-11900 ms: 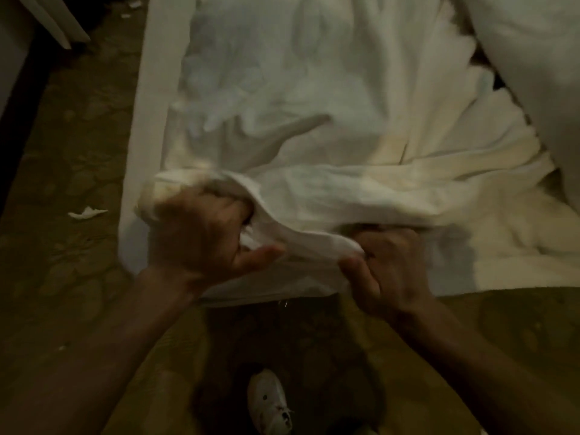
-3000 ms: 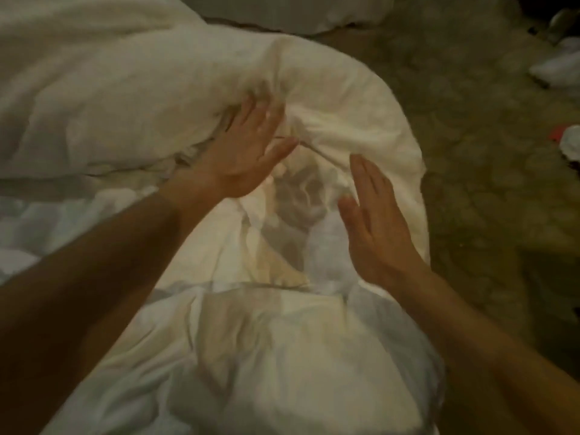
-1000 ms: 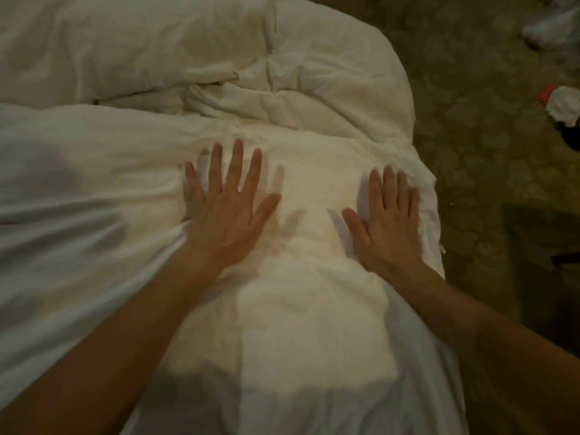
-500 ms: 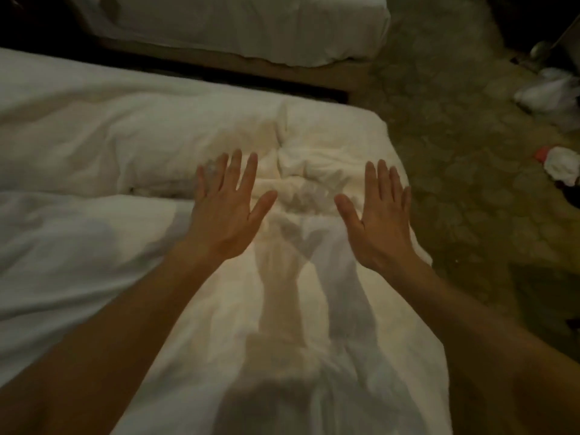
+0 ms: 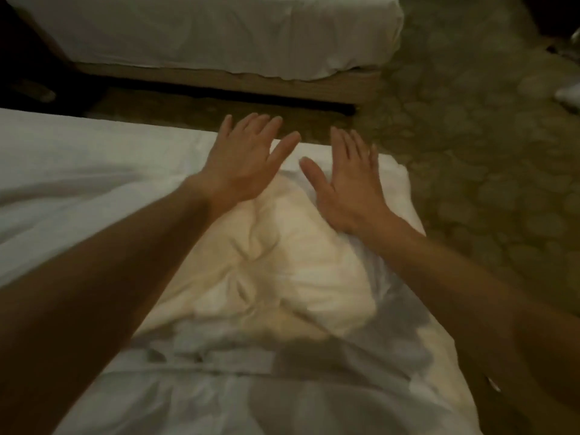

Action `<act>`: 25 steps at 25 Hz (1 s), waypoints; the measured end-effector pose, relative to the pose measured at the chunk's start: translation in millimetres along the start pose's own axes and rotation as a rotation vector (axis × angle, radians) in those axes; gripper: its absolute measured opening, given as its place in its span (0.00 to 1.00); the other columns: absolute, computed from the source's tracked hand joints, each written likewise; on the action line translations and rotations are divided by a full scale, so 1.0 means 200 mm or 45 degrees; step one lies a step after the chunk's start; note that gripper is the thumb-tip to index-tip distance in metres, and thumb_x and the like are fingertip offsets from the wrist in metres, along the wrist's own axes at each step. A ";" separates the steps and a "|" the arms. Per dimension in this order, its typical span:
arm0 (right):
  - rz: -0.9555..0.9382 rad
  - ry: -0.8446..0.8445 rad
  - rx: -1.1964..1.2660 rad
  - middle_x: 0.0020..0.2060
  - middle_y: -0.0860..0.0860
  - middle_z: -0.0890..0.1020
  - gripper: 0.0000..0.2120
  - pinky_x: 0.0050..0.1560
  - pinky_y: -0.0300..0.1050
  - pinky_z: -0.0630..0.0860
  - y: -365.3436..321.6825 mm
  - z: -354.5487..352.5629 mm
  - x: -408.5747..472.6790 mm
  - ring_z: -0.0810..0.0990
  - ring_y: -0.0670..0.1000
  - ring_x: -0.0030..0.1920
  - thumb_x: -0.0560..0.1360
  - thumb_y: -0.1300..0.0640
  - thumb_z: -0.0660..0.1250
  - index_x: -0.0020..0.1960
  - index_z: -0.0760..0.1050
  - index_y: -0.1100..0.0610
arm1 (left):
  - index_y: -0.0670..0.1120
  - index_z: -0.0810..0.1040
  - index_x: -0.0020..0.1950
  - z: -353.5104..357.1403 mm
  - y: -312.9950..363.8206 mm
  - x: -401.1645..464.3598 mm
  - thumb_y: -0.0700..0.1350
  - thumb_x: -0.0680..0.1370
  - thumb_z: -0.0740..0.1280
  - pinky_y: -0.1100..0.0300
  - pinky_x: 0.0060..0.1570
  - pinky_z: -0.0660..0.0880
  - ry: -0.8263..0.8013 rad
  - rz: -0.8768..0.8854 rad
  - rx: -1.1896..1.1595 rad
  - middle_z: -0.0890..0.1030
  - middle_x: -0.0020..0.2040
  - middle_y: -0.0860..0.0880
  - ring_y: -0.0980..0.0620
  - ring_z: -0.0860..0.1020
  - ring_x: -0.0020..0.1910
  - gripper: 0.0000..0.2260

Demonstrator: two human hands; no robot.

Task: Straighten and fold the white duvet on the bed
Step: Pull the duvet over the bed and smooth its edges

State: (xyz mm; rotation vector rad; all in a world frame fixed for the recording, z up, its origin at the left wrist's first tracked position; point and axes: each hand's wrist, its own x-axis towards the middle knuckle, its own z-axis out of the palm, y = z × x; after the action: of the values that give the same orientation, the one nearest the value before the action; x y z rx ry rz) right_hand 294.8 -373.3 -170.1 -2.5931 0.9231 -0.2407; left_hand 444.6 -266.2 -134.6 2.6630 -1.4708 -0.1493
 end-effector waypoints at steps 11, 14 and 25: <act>0.084 0.195 -0.203 0.60 0.54 0.79 0.39 0.68 0.57 0.63 0.18 0.43 0.22 0.73 0.55 0.63 0.77 0.26 0.44 0.63 0.77 0.54 | 0.42 0.76 0.56 0.71 -0.13 0.03 0.65 0.79 0.50 0.46 0.52 0.67 0.454 -0.250 0.037 0.78 0.53 0.39 0.40 0.73 0.50 0.29; 0.012 0.202 -0.150 0.49 0.53 0.81 0.40 0.65 0.54 0.63 0.19 0.32 0.11 0.75 0.53 0.55 0.76 0.25 0.47 0.55 0.81 0.56 | 0.43 0.73 0.39 0.62 -0.13 -0.05 0.65 0.81 0.48 0.51 0.42 0.63 0.529 -0.039 0.038 0.76 0.36 0.42 0.46 0.69 0.36 0.29; -0.205 0.167 -0.148 0.29 0.45 0.67 0.32 0.40 0.46 0.62 -0.03 -0.34 -0.84 0.65 0.43 0.32 0.74 0.24 0.44 0.33 0.65 0.51 | 0.48 0.67 0.41 -0.09 0.04 -1.08 0.72 0.75 0.36 0.59 0.33 0.57 0.407 0.084 -0.014 0.62 0.28 0.55 0.57 0.61 0.25 0.33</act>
State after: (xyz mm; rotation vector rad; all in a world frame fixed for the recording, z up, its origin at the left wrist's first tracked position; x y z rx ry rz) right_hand 149.7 -282.0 -111.7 -2.7909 0.7933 -0.4168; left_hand 325.5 -86.5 -106.9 2.4787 -1.4431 0.2599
